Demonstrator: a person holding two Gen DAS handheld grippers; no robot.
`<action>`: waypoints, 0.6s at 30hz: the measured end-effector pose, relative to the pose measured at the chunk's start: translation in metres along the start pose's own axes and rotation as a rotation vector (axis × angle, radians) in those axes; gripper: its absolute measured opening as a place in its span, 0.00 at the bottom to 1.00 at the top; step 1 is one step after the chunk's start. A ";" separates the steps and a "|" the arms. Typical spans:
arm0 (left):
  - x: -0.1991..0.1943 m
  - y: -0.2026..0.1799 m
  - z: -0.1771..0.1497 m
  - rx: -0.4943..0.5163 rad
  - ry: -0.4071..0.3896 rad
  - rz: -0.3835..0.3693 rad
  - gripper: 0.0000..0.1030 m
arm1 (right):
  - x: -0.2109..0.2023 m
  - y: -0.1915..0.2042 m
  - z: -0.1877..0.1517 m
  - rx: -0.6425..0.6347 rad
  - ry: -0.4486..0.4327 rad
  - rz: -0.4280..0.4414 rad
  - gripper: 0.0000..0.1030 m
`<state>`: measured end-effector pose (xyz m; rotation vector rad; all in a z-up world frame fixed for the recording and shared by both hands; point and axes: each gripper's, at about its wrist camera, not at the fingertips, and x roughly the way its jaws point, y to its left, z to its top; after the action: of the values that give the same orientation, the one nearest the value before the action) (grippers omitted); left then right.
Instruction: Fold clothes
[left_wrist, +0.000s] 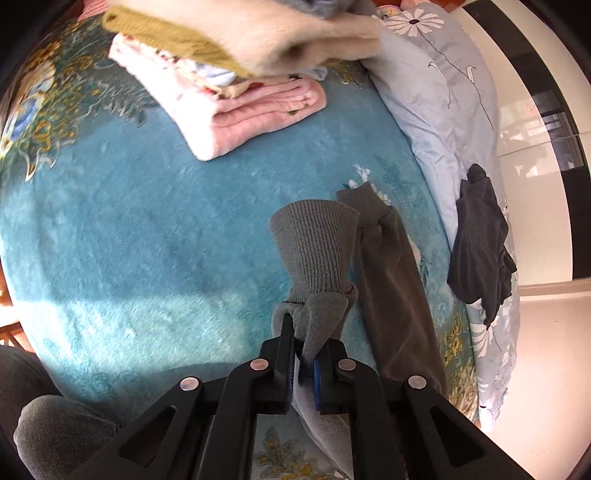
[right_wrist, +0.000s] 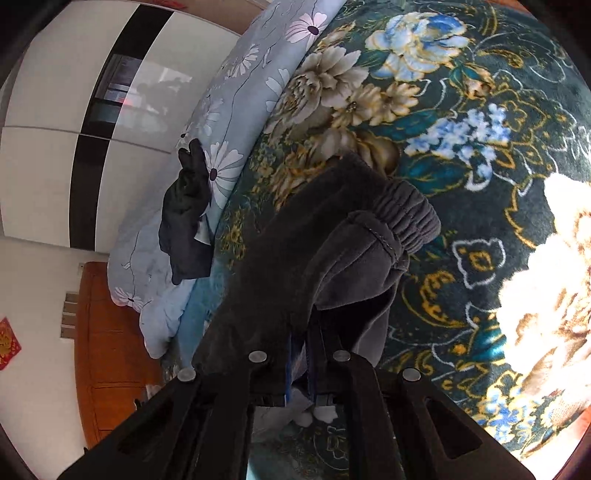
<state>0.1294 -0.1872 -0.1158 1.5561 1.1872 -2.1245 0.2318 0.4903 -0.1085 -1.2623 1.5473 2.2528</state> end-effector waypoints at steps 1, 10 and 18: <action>0.005 -0.012 0.007 0.009 0.005 0.009 0.08 | 0.004 0.007 0.007 -0.007 -0.002 0.000 0.06; 0.073 -0.080 0.064 -0.060 0.121 0.085 0.08 | 0.055 0.048 0.073 0.009 0.008 -0.001 0.06; 0.094 -0.105 0.079 -0.107 0.174 -0.164 0.38 | 0.090 0.055 0.105 0.044 -0.003 -0.058 0.06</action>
<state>-0.0265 -0.1539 -0.1425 1.6751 1.5081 -2.0173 0.0864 0.5208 -0.1189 -1.2741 1.5303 2.1722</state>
